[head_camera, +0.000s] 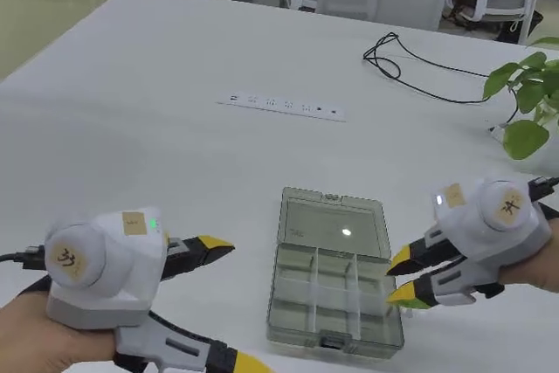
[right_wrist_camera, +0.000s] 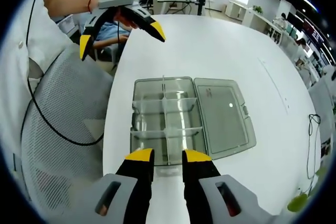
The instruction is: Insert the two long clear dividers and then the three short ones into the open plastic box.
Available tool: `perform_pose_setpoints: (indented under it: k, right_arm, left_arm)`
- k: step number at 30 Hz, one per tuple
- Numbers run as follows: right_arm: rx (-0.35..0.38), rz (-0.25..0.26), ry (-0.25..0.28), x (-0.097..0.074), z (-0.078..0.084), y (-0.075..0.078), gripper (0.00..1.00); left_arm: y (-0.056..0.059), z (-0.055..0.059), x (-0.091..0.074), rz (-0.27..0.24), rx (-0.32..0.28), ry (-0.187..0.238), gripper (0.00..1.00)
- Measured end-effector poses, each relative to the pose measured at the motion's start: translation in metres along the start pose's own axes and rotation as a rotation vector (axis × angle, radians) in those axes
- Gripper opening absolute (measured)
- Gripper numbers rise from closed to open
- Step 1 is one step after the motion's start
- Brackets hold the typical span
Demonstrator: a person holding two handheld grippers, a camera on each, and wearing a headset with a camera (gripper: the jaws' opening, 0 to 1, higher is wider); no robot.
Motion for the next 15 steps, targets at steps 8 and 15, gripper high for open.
perform_pose_setpoints:
  k: [8, 15]
  right_arm:
    - [0.089, 0.064, 0.085, -0.027, 0.015, -0.005, 0.31]
    - [0.175, 0.111, 0.158, -0.041, 0.031, -0.018, 0.42]
  left_arm:
    - [-0.004, -0.001, -0.007, -0.013, 0.000, -0.008, 1.00]
    - [-0.009, 0.001, -0.014, -0.037, -0.001, -0.017, 1.00]
Point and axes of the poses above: the centre of the closed fingertips' face, and the gripper's own axes: x roughly forward along the fingers, y roughly to its right, z roughly out of its underside, the point moved 8 cm from there along -x, roughly backward along the fingers, and after that the axes turned 15 degrees about -y, right-handed, at the moved point
